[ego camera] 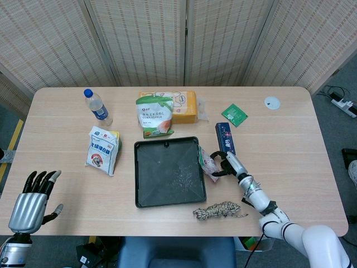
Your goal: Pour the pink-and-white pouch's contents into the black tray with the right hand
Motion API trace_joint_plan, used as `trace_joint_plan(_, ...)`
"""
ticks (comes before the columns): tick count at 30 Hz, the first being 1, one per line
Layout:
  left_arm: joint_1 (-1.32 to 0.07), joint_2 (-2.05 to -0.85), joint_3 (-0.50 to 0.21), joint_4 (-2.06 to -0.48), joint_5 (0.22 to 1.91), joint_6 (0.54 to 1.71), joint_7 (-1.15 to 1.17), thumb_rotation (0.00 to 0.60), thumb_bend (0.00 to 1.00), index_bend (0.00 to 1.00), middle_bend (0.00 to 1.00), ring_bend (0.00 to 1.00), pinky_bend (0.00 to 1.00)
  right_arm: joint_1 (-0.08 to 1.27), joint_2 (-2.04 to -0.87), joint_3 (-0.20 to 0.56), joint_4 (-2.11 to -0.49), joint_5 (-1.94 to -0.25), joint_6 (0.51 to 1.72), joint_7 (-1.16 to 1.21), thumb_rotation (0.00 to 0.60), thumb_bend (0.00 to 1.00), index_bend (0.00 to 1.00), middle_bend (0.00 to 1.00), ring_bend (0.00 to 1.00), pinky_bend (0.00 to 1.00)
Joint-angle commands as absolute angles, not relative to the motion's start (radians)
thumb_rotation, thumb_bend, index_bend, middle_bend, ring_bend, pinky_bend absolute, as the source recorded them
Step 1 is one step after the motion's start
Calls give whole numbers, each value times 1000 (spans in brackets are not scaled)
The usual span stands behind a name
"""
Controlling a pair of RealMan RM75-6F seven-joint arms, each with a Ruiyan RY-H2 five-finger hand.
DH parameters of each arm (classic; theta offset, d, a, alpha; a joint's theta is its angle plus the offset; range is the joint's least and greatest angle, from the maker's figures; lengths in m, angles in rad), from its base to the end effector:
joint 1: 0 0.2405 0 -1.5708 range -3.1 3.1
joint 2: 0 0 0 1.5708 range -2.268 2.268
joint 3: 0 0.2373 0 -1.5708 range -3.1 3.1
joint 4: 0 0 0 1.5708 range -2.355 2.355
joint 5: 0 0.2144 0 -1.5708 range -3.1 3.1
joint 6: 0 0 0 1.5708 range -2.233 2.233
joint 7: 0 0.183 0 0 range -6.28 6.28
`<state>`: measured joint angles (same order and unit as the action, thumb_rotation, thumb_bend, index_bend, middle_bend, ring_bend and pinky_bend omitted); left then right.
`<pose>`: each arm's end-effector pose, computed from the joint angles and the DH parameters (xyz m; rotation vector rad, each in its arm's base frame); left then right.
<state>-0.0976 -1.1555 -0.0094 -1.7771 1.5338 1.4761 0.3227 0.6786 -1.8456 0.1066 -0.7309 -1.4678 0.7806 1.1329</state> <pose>-0.2519 0.2097 0.1126 -1.5062 -0.8164 -0.8191 -0.2386 -0.3861 -0.0934 1.3318 -1.9602 1.2366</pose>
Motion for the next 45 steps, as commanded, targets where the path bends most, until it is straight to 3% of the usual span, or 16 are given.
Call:
trace_joint_plan(1, -98, -1157, -10, -1777, 1534, 1476, 323, 600, 309, 94, 152, 115, 43, 671, -1841, 99, -741, -1471, 794, 1124, 600, 366, 376, 288, 896, 930)
trace_joint_plan(9, -100, -1157, -10, -1777, 1538, 1476, 323, 600, 309, 92, 152, 115, 42, 653, -1812, 87, -779, -1478, 834, 1112, 600, 367, 275, 213, 874, 907)
trace_joint_plan(18, -105, -1157, -14, -1776, 1540, 1475, 319, 600, 309, 91, 152, 115, 42, 606, -1731, 78, -873, -1491, 934, 1062, 600, 367, 66, 121, 840, 894)
trace_joint_plan(32, -120, -1158, -27, -1770, 1541, 1467, 306, 600, 308, 91, 152, 115, 42, 517, -1510, 73, -1151, -1503, 1105, 835, 600, 367, 27, 108, 822, 894)
trace_joint_plan(36, -125, -1152, -32, -1776, 1533, 1460, 297, 600, 308, 91, 152, 116, 42, 465, -1424, 65, -1234, -1504, 1187, 645, 600, 367, 61, 130, 759, 888)
trace_joint_plan(39, -130, -1151, -38, -1778, 1524, 1456, 290, 600, 308, 89, 152, 115, 42, 404, -1370, 68, -1302, -1465, 1260, 423, 600, 367, 103, 138, 608, 791)
trace_joint_plan(45, -136, -1168, -51, -1770, 1505, 1455, 293, 600, 308, 83, 152, 115, 42, 323, -1263, 48, -1438, -1425, 1327, 189, 600, 367, 106, 138, 262, 322)
